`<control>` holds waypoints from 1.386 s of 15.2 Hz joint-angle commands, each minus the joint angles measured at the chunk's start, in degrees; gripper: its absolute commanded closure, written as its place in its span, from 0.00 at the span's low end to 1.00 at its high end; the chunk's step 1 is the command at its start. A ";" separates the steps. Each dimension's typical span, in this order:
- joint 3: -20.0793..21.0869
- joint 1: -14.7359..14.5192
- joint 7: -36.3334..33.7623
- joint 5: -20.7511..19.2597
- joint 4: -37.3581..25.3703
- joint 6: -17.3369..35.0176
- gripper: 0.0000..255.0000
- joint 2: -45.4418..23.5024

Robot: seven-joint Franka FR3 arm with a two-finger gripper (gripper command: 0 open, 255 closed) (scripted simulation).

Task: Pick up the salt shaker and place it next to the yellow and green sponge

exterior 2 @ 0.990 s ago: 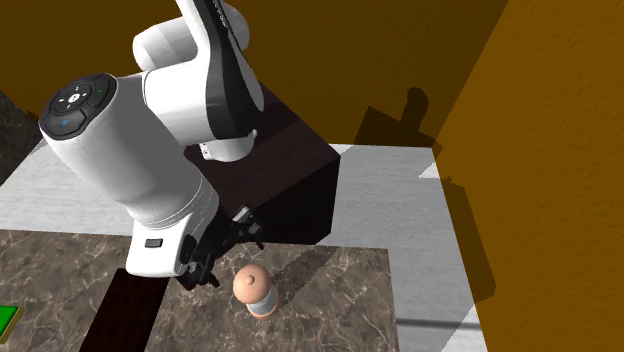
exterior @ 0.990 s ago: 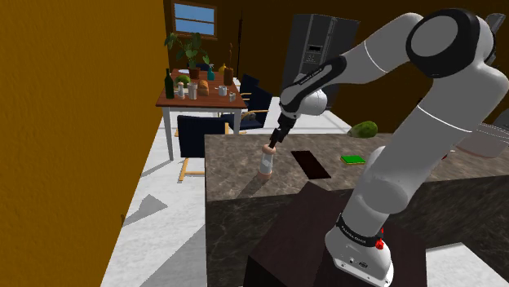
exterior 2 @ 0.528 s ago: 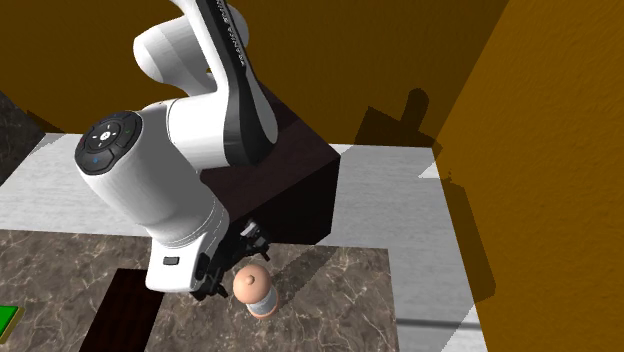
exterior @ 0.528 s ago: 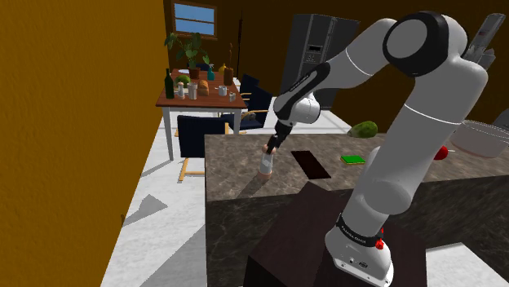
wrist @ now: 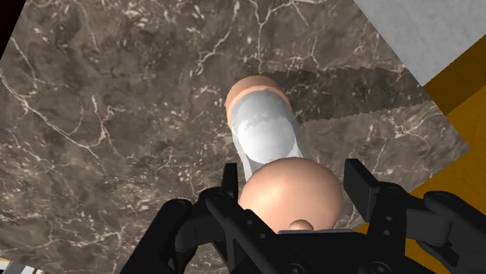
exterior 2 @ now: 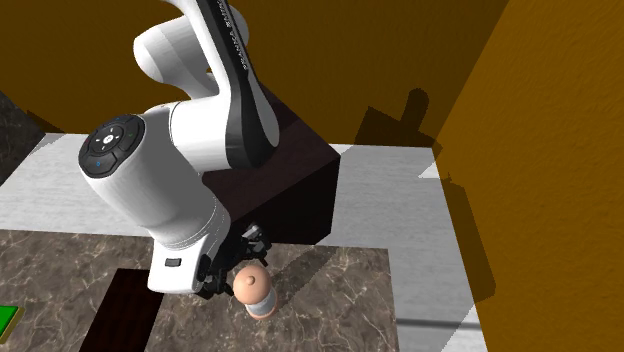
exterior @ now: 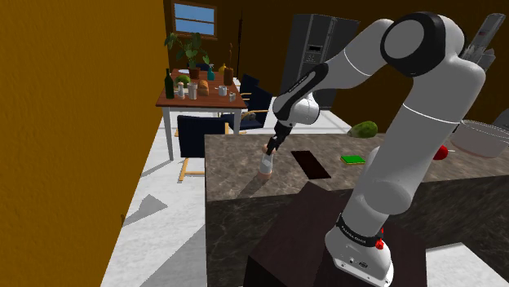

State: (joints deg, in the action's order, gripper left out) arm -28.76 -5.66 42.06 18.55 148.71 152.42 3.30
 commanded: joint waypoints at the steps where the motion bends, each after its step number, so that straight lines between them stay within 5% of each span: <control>1: 0.01 -0.01 0.00 0.00 0.01 -0.01 1.00 -0.01; 9: 0.01 -0.01 0.01 0.02 0.01 0.00 1.00 -0.02; 21: 1.83 3.03 -9.18 -10.87 -2.05 -9.45 1.00 9.08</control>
State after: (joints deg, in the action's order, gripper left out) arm -27.03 -2.86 33.31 8.25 147.18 143.95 11.85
